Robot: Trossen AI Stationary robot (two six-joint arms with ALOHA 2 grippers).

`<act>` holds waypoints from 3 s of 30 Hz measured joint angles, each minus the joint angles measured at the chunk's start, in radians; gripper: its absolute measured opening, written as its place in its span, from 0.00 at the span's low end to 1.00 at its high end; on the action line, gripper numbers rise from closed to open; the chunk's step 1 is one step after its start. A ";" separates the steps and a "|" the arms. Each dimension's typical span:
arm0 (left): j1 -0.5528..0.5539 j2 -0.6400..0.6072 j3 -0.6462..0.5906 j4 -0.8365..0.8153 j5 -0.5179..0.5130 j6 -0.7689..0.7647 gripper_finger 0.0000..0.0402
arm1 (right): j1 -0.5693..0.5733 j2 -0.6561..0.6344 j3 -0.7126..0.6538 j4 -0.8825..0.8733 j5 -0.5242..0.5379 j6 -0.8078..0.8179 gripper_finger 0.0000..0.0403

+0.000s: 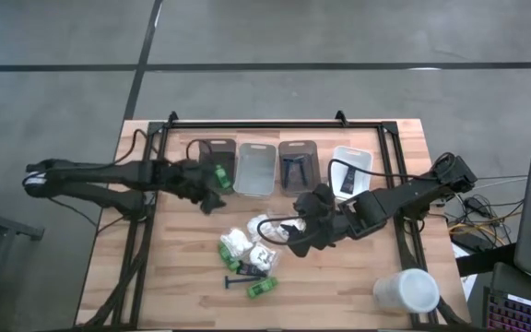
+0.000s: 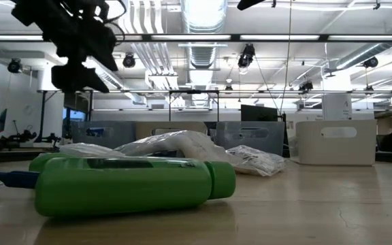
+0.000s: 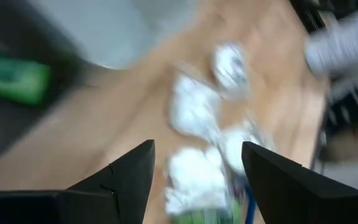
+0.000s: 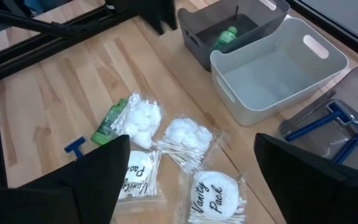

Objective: Pick & Place Travel size toiletries
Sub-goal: Put the green shampoo into the left black bin

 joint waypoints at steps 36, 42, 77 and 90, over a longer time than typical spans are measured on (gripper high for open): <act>-0.482 0.507 0.038 0.094 -0.130 0.741 0.54 | 0.000 0.000 -0.001 0.018 -0.033 0.023 0.66; -0.482 0.605 0.089 0.094 -0.125 0.777 0.54 | 0.000 0.000 -0.005 0.016 -0.054 0.027 0.62; -0.568 0.655 0.131 0.140 -0.242 0.973 0.54 | 0.000 0.000 -0.014 0.011 -0.060 0.027 0.68; -0.572 0.655 0.136 0.140 -0.226 0.966 0.55 | 0.000 0.000 -0.016 0.011 -0.060 0.050 0.77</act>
